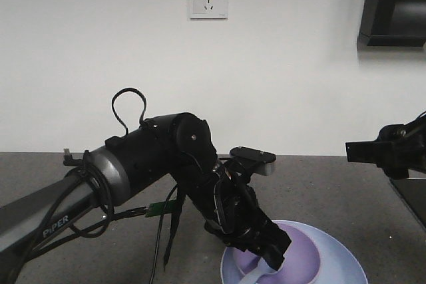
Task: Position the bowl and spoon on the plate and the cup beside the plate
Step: 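Lower the white spoon into the bowl and release it with the left gripper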
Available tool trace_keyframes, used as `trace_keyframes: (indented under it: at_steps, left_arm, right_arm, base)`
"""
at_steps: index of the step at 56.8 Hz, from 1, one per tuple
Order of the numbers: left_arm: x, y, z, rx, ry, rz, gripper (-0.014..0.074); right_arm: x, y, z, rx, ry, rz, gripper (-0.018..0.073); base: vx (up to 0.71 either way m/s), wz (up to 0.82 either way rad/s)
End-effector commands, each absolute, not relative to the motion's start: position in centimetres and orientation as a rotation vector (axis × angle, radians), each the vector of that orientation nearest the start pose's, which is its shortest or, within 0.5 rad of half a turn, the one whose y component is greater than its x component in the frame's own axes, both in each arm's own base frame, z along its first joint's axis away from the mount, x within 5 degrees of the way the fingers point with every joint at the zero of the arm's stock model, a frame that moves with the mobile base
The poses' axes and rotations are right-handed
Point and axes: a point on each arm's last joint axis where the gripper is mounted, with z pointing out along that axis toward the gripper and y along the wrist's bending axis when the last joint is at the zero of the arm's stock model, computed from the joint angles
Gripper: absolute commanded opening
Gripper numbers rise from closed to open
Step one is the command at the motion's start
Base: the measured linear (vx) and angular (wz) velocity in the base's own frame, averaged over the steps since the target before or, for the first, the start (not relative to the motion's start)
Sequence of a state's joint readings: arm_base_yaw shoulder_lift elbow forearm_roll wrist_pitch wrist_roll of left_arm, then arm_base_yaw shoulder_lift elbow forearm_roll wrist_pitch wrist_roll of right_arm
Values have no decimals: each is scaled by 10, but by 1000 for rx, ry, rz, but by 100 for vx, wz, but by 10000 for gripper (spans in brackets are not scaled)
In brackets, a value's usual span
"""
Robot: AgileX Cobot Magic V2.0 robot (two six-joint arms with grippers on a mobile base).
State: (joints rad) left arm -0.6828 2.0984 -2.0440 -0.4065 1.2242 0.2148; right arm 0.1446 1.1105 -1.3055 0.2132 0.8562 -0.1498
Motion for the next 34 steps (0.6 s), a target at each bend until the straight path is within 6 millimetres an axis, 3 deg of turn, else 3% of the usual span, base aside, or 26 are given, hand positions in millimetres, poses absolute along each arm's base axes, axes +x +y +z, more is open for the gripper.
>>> trace_keyframes:
  at_steps: [1, 11, 21, 27, 34]
  left_arm:
    - [315, -298, 362, 1121, 2419, -675, 539]
    - [303, -258, 413, 1011, 2318, -368, 538]
    - [285, -206, 467, 798, 2195, -55, 538]
    - [278, -174, 478, 712, 2184, 49, 538]
    - [276, -129, 466, 613, 2267, 156, 538]
  right_arm:
    - [211, 44, 456, -235, 2002, 246, 592]
    - [211, 44, 456, -236, 2003, 245, 592]
    - [211, 44, 456, -236, 2005, 246, 592]
    - [211, 44, 456, -237, 2007, 246, 592]
    - [211, 44, 456, -237, 2009, 246, 592]
  base:
    - [0, 0]
    - [0, 0]
    - [0, 0]
    - [0, 0]
    - [0, 0]
